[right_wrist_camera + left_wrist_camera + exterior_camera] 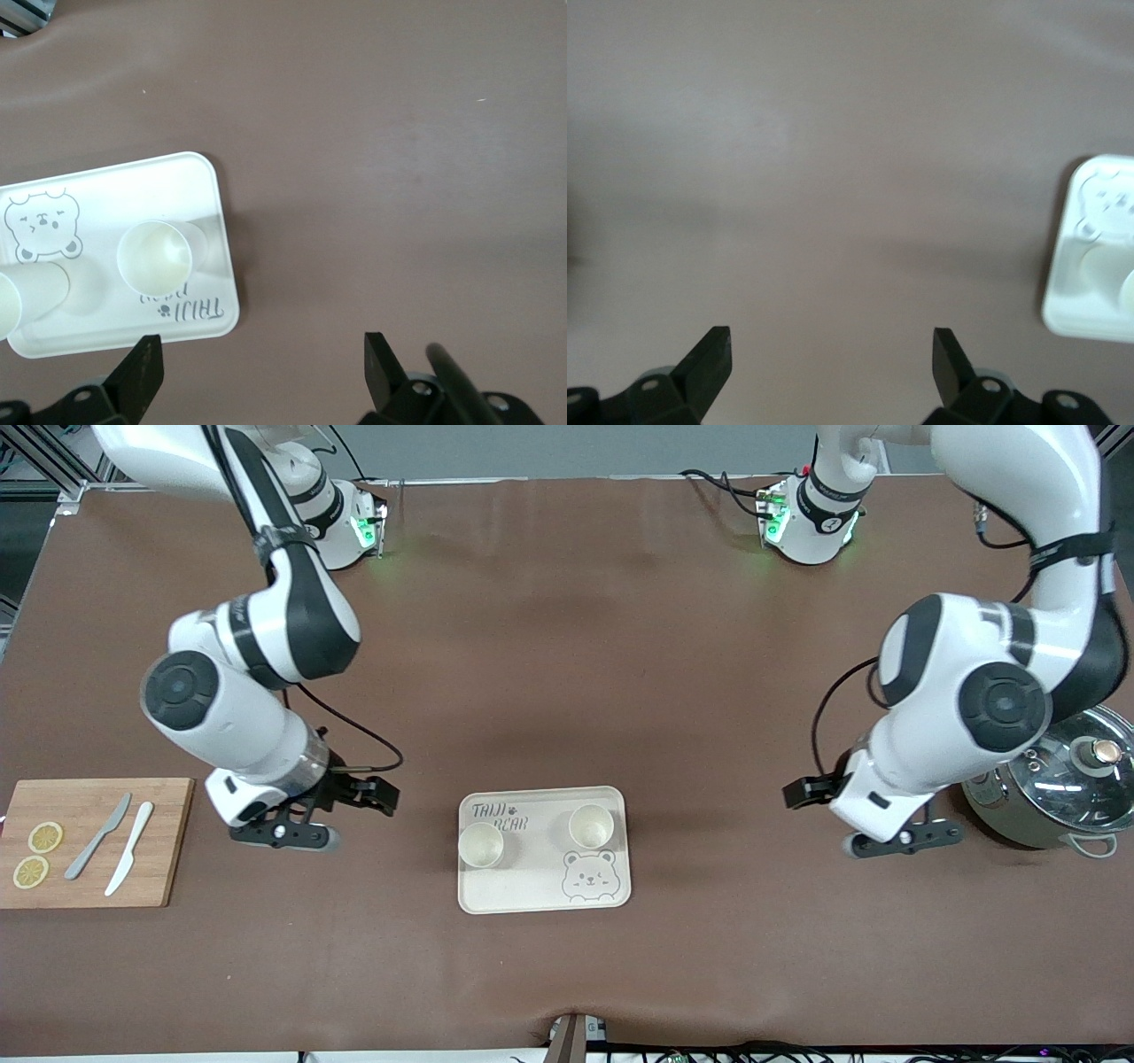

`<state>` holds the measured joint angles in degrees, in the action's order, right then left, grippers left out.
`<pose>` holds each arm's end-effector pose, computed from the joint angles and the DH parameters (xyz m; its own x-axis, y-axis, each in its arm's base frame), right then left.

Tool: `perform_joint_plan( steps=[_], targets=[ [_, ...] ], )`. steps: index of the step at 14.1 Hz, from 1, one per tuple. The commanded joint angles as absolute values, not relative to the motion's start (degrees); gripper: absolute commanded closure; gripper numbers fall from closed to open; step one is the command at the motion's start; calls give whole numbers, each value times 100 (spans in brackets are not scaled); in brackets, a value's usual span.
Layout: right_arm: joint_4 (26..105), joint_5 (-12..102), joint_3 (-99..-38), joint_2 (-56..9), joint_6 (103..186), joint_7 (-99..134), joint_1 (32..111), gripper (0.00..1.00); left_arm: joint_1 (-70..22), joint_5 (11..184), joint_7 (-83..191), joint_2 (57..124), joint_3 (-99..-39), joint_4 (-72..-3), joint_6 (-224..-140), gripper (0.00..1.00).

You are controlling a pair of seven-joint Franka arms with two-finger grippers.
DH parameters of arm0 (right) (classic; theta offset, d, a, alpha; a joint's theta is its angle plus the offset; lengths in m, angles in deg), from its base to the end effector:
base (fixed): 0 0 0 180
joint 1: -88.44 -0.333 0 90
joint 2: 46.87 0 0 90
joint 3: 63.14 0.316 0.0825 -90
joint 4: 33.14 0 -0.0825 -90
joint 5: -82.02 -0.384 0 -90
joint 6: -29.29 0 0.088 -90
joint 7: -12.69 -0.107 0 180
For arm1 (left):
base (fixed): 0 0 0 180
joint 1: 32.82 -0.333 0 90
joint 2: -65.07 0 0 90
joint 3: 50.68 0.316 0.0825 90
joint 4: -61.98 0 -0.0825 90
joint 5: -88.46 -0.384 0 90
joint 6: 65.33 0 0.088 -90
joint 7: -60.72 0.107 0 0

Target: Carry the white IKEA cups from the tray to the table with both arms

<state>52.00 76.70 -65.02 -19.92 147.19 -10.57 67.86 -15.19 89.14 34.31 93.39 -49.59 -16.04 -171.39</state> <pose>0.6622 0.2332 0.4121 0.9910 -0.1174 0.0640 -0.1103 -0.9883 -0.1049 0.6717 -0.2031 0.4358 0.9850 0.1725 -0.0054 0.1725 -0.9850 0.0000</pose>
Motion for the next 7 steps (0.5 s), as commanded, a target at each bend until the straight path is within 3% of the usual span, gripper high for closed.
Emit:
perform_joint_plan(
  steps=[1, 7],
  targets=[
    [5036, 7622, -6542, -1647, 15012, -1358, 6621, 0, -1174, 8987, 2691, 9653, -4919, -1483, -17701, 0],
    [5036, 7376, -6542, -935, 15927, -1359, 6375, 0, -576, 8996, 1494, 10268, -4919, -1466, -19047, 0]
  ],
)
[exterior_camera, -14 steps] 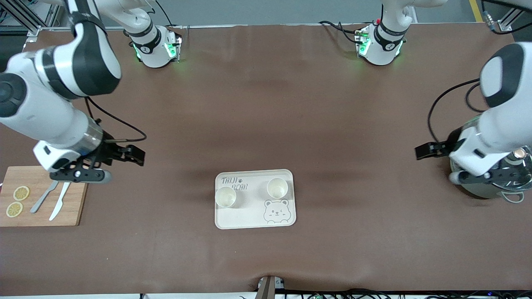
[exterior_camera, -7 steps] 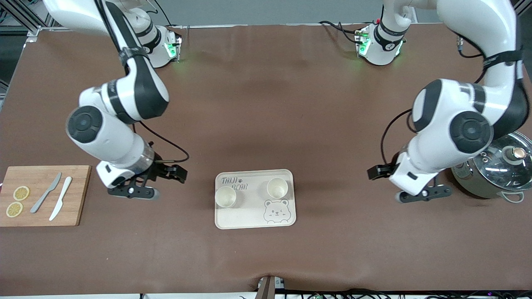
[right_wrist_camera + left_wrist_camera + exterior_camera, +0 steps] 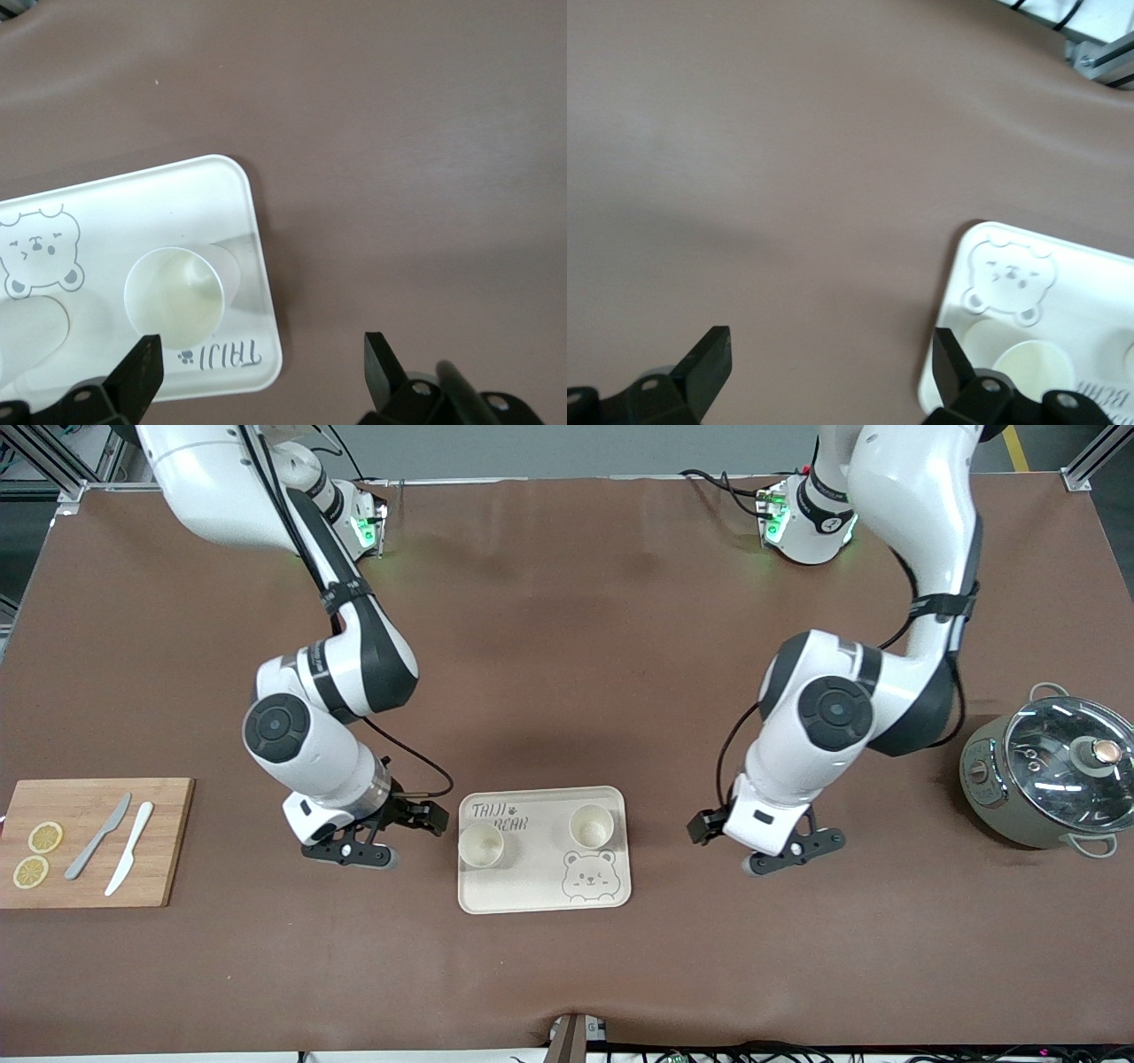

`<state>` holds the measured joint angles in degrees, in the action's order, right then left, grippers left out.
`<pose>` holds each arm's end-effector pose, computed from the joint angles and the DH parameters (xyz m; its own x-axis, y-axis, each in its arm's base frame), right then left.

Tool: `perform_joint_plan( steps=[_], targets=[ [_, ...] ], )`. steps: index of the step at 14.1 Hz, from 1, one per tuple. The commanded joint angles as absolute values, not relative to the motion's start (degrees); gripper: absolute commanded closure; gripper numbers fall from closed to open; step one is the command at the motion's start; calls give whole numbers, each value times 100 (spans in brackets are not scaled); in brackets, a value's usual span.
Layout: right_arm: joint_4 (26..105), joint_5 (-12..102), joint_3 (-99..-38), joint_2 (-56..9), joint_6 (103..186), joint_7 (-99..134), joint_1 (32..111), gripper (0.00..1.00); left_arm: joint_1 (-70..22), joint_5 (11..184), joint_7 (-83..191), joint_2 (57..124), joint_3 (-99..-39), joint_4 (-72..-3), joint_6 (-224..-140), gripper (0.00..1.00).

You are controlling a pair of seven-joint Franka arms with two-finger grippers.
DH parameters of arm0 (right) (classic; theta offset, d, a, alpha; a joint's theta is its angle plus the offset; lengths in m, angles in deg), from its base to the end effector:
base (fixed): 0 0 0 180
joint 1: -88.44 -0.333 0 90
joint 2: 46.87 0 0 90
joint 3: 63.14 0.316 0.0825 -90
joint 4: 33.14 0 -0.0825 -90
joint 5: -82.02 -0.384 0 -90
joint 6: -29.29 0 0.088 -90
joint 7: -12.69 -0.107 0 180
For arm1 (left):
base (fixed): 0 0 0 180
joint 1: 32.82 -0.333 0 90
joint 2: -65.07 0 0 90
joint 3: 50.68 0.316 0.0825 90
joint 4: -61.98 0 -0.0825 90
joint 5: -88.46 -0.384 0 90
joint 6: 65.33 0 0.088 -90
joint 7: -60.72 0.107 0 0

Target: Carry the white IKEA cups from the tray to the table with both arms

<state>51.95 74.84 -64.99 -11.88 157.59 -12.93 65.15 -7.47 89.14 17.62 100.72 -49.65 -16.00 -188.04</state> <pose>0.6719 0.2723 0.3305 0.9860 -0.1417 0.0878 -0.1284 -0.9815 -0.1417 0.6728 -0.3078 0.3716 0.9380 0.3271 0.1150 0.3154 -0.9428 0.1082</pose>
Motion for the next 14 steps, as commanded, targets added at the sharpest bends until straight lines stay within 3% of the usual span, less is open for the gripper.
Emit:
perform_joint_plan(
  steps=[1, 8, 14],
  targets=[
    [5036, 7385, -6542, -864, 16015, -1350, 6349, 0, -497, 8996, 1353, 10347, -4919, -1466, -19205, 0],
    [5036, 7420, -6542, -319, 16691, -1350, 6217, 0, -40, 8996, 518, 10971, -4919, -1431, -20524, 0],
    [5036, 7464, -6560, -73, 17017, -1341, 6208, 0, 198, 9004, 307, 11367, -4919, -1422, -20859, 0]
  ],
)
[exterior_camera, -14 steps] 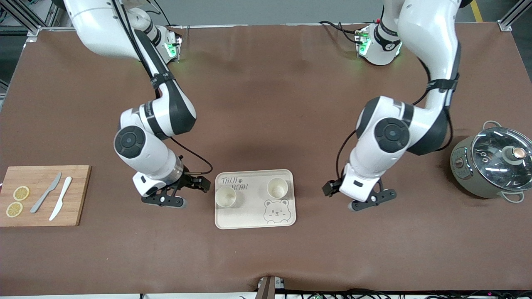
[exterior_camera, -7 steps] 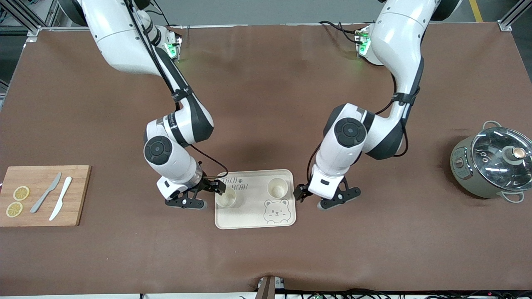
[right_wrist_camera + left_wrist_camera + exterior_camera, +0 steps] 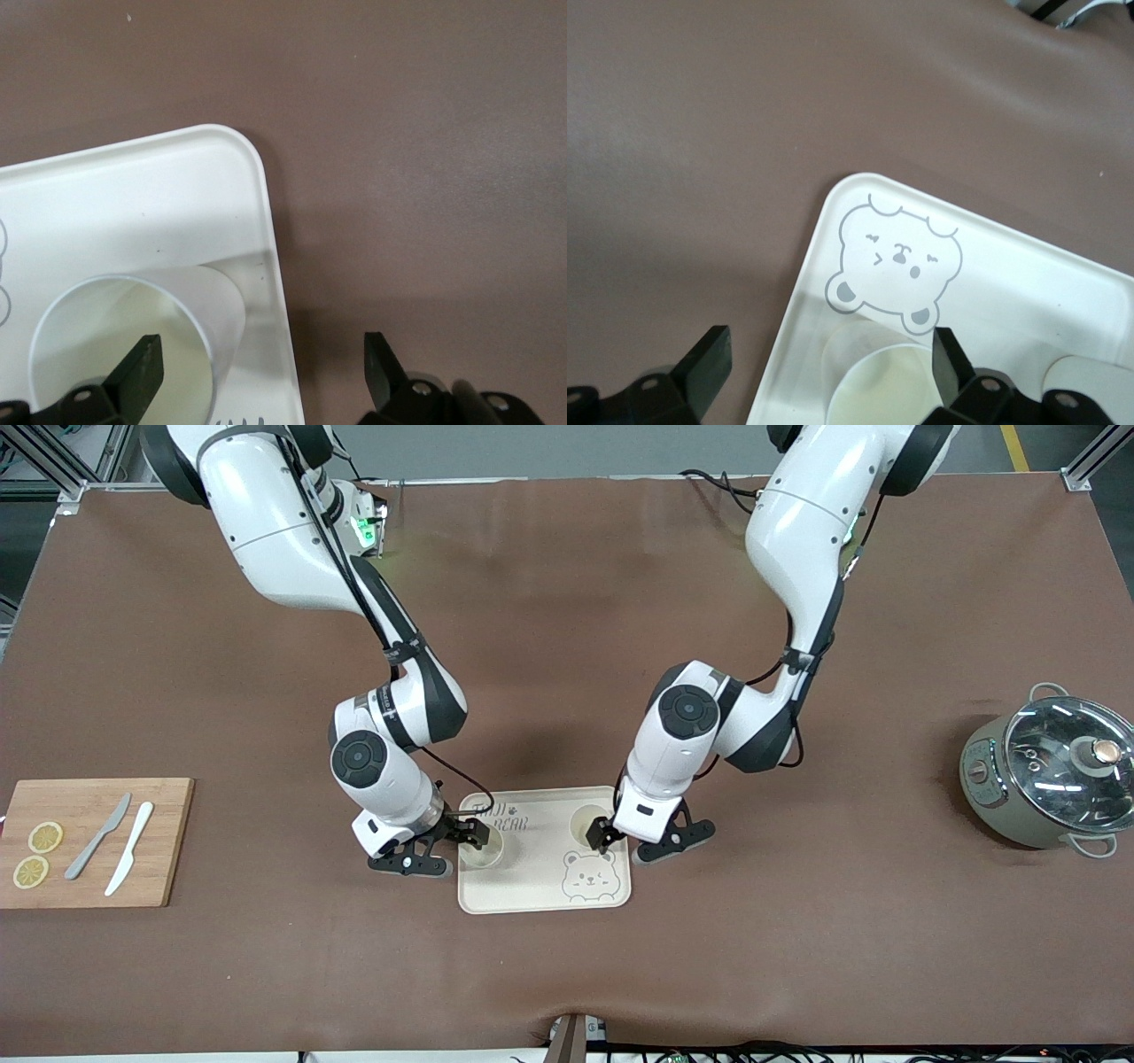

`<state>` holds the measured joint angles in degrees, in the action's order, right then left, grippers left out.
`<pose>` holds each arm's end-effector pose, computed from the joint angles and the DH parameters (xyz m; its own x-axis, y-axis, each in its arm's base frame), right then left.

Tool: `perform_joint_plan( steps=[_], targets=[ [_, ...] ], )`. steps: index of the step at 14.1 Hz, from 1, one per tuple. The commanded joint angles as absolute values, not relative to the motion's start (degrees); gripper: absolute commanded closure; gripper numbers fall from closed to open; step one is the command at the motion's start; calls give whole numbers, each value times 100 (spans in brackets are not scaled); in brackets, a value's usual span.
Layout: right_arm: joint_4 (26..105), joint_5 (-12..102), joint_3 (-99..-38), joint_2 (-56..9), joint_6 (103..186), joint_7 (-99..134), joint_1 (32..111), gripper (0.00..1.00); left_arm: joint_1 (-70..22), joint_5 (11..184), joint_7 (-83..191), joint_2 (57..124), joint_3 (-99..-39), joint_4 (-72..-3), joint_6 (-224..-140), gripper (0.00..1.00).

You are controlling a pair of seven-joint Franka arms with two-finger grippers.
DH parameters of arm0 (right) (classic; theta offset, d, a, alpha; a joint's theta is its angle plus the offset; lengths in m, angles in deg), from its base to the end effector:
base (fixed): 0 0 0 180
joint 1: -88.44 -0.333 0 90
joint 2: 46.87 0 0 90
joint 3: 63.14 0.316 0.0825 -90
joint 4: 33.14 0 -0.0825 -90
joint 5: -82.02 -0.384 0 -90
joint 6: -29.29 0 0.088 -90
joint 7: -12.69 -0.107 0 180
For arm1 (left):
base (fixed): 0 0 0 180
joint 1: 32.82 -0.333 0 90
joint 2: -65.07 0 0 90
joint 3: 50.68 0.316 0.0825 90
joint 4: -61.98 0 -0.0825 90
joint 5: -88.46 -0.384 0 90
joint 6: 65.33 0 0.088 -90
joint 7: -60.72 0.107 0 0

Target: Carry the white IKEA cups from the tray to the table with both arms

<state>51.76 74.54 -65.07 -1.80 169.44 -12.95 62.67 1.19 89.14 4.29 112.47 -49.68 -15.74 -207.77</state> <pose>0.6702 0.3014 0.2248 0.9850 -0.1200 0.1242 -0.1018 -0.9843 -0.1441 0.6404 -0.4200 0.2568 0.8958 0.4118 0.1673 0.3664 -0.8972 0.2464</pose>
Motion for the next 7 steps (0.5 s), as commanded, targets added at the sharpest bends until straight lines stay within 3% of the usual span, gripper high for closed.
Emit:
perform_joint_plan(
  steps=[1, 6, 7],
  targets=[
    [5036, 7455, -6560, -73, 17018, -1342, 6208, 0, 207, 9004, 262, 11394, -4919, -1422, -20920, 0],
    [5018, 7447, -6551, -73, 17018, -1315, 6173, 0, 365, 8969, 297, 11526, -4919, -1448, -20947, 0],
    [5018, 7447, -6551, -73, 17009, -1315, 6172, 8, 365, 8952, 306, 11526, -4919, -1457, -20947, 0]
  ],
)
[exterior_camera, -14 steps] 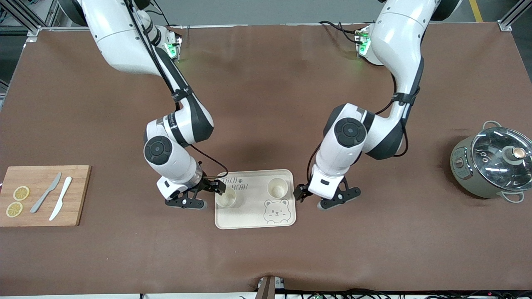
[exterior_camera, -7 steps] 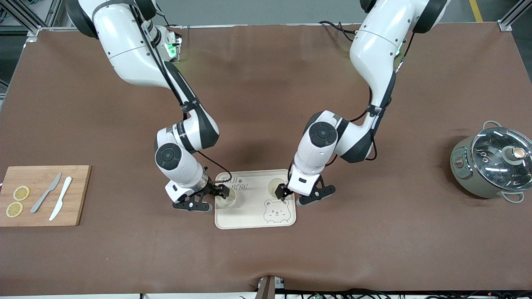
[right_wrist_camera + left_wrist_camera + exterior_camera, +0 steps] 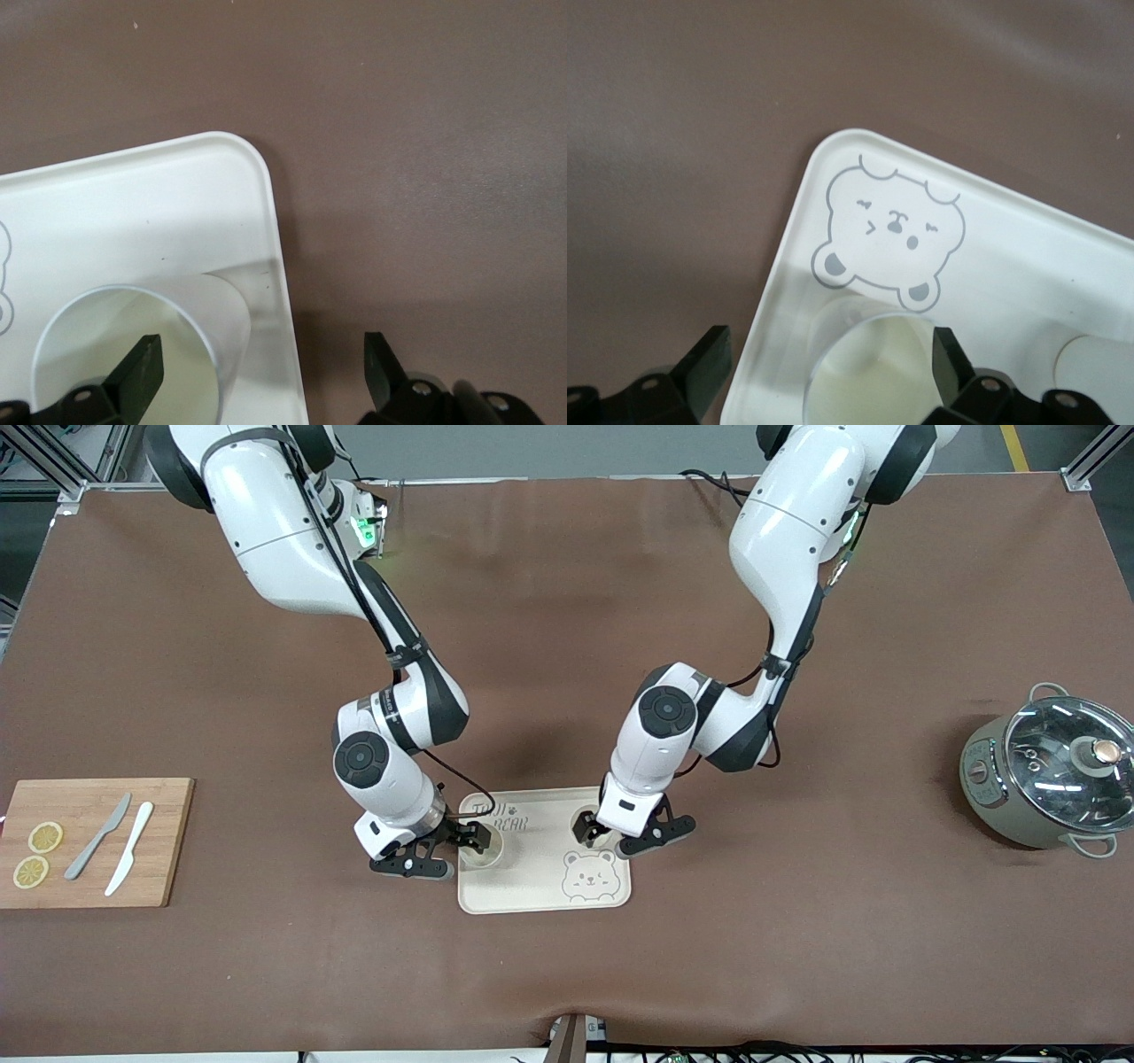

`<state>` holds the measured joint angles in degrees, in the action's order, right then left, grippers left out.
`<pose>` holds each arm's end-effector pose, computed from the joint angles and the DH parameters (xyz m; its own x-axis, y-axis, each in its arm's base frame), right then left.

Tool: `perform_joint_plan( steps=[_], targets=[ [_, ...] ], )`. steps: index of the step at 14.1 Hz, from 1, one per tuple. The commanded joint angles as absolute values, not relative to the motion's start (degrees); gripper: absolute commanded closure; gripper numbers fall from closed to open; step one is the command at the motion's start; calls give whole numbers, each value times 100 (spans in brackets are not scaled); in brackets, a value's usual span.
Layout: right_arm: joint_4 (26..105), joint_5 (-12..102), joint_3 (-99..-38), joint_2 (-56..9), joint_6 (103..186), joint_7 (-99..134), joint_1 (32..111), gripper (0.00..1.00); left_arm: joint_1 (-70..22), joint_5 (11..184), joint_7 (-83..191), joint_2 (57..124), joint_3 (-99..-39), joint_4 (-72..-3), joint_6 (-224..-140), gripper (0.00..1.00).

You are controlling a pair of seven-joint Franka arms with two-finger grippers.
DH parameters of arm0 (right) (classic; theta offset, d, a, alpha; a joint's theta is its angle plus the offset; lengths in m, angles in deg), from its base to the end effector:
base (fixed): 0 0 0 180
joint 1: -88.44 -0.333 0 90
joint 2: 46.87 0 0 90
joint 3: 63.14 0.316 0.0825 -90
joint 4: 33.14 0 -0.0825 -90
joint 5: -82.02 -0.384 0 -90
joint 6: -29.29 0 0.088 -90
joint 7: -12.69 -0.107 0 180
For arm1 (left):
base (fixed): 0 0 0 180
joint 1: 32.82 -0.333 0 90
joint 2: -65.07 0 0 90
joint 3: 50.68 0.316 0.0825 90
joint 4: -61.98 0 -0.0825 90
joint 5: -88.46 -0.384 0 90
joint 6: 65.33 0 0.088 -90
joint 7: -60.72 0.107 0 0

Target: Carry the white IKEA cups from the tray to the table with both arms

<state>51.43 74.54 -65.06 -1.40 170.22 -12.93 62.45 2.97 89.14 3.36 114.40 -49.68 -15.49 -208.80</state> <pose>0.6709 0.3048 0.2237 0.9838 -0.1172 0.1353 -0.0967 -0.9841 -0.1492 0.6267 -0.4394 0.2352 0.9040 0.3972 0.1579 0.3551 -0.9036 0.2397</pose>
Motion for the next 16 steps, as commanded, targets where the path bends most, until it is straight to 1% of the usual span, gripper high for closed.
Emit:
perform_joint_plan(
  steps=[1, 2, 4, 6, 7, 8, 9, 10, 12, 13, 16],
  targets=[
    [5009, 7438, -6551, -73, 17017, -1315, 6172, 15, 365, 8943, 323, 11517, -4919, -1466, -20938, 0],
    [4992, 7438, -6551, -64, 17018, -1324, 6172, 25, 356, 8934, 324, 11508, -4919, -1466, -20938, 2],
    [4974, 7429, -6551, -46, 17009, -1333, 6172, 43, 339, 8934, 376, 11500, -4910, -1466, -20921, 35],
    [4974, 7429, -6551, -46, 17000, -1324, 6172, 54, 339, 8934, 411, 11491, -4910, -1466, -20921, 68],
    [4965, 7429, -6551, -46, 17000, -1324, 6181, 61, 339, 8934, 394, 11482, -4910, -1457, -20921, 80],
    [4948, 7438, -6551, -46, 16983, -1324, 6173, 71, 347, 8943, 385, 11482, -4910, -1457, -20921, 90],
    [4948, 7438, -6551, -38, 16974, -1324, 6172, 76, 348, 8943, 376, 11473, -4910, -1457, -20921, 98],
    [4939, 7438, -6551, -20, 16974, -1324, 6172, 81, 348, 8943, 376, 11473, -4910, -1457, -20921, 100],
    [4921, 7447, -6551, -2, 16974, -1324, 6172, 98, 348, 8943, 376, 11456, -4884, -1457, -20921, 100],
    [4921, 7447, -6560, -2, 16974, -1324, 6164, 100, 356, 8943, 376, 11447, -4875, -1448, -20921, 100],
    [4921, 7447, -6551, 6, 16982, -1315, 6164, 100, 313, 8943, 385, 11351, -4857, -1431, -20903, 100]
  ],
)
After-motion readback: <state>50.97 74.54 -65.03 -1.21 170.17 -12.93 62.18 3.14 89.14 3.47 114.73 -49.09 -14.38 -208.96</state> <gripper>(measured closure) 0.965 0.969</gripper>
